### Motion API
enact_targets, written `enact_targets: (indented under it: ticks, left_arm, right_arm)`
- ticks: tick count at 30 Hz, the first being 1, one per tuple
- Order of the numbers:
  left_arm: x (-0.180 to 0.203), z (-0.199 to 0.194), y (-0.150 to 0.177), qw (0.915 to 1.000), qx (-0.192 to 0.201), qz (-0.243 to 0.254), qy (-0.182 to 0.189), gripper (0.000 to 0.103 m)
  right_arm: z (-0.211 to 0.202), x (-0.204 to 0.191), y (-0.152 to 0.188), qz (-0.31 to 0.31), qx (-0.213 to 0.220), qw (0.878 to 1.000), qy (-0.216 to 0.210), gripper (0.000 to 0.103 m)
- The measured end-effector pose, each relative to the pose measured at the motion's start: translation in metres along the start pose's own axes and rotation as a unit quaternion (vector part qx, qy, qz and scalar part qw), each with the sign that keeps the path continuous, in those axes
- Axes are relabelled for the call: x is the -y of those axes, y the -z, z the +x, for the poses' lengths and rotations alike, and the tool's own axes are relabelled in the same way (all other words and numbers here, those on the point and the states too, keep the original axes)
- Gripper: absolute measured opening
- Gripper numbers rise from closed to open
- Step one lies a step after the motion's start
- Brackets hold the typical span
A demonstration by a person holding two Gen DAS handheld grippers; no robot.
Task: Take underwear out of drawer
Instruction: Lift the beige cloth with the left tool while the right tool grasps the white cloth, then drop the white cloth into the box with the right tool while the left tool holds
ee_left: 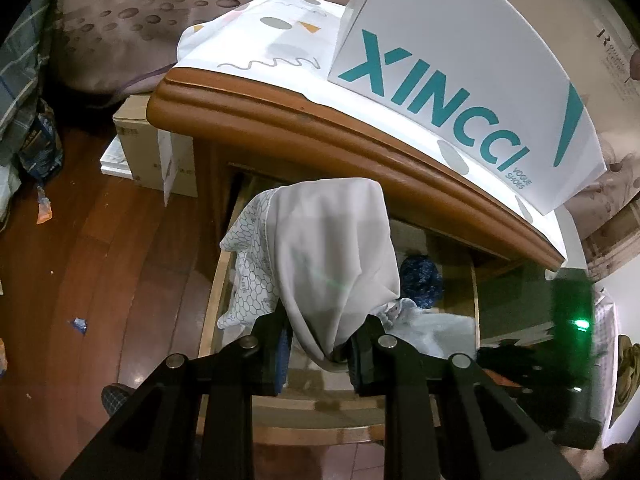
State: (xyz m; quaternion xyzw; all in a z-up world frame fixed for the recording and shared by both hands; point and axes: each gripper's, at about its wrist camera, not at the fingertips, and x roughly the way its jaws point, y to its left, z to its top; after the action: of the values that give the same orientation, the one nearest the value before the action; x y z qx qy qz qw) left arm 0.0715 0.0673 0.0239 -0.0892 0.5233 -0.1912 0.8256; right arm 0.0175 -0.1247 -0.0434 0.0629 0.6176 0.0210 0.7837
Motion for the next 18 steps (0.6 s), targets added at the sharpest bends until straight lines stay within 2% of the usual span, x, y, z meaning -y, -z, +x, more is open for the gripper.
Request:
enact_targets:
  ticks: [9,18]
  left_arm:
    - [0.0,-0.002,0.001,1.0,0.003,-0.001,-0.005,0.02]
    - [0.002,0.001,0.0,0.9998,0.0,-0.003,-0.02,0.02]
  right_arm:
    - [-0.053,0.011,0.015,-0.018,0.071,0.997,0.039,0.036]
    - [-0.123,0.036,0.019,0.0,0.14,0.989,0.055,0.036]
